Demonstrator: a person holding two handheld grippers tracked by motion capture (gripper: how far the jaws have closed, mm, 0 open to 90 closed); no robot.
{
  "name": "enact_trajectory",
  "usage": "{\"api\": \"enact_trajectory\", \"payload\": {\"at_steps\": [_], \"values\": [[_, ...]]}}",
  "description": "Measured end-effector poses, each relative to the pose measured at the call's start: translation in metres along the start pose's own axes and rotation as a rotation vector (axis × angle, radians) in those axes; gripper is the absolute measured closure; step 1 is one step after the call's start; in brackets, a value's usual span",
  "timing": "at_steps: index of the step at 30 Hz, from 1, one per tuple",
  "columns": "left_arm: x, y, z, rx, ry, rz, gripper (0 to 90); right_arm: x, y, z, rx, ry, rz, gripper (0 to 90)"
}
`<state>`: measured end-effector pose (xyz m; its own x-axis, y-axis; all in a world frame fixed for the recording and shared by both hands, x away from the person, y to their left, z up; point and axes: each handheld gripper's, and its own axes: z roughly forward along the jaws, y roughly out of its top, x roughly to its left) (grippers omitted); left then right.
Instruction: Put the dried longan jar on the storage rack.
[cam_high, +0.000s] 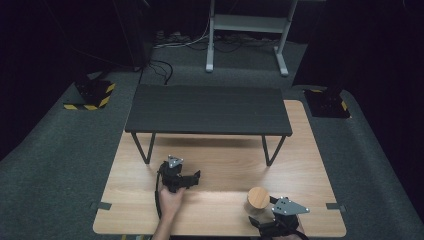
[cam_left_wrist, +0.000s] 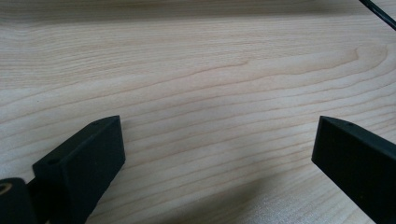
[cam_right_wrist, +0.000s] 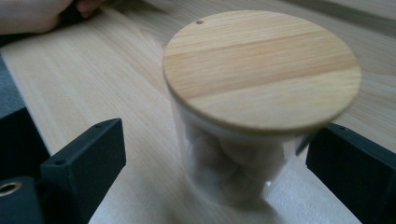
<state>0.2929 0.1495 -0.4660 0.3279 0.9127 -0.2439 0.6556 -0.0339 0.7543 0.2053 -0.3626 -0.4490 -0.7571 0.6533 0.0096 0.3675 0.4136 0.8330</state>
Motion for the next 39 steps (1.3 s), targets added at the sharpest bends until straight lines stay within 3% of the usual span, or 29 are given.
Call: {"api": "enact_trajectory", "payload": {"at_steps": [8, 12, 25, 32, 39], "values": [[0.000, -0.001, 0.000, -0.004, -0.002, -0.007, 2.6, 0.001, 0.004, 0.012, 0.012, -0.030, 0.015, 11.9], [0.001, 0.000, 0.000, -0.001, -0.003, -0.003, 2.6, 0.004, 0.003, 0.014, 0.007, -0.047, -0.004, 23.1], [0.001, 0.000, 0.000, -0.001, -0.003, -0.003, 2.6, 0.007, 0.007, 0.012, 0.002, -0.049, -0.048, 25.0], [0.001, 0.000, 0.000, -0.001, -0.003, -0.003, 2.6, -0.004, 0.026, 0.004, -0.022, -0.011, -0.060, 25.0], [0.001, -0.001, 0.000, -0.005, -0.006, -0.009, 2.6, -0.023, 0.058, -0.008, -0.070, 0.019, -0.073, 25.1]]}}
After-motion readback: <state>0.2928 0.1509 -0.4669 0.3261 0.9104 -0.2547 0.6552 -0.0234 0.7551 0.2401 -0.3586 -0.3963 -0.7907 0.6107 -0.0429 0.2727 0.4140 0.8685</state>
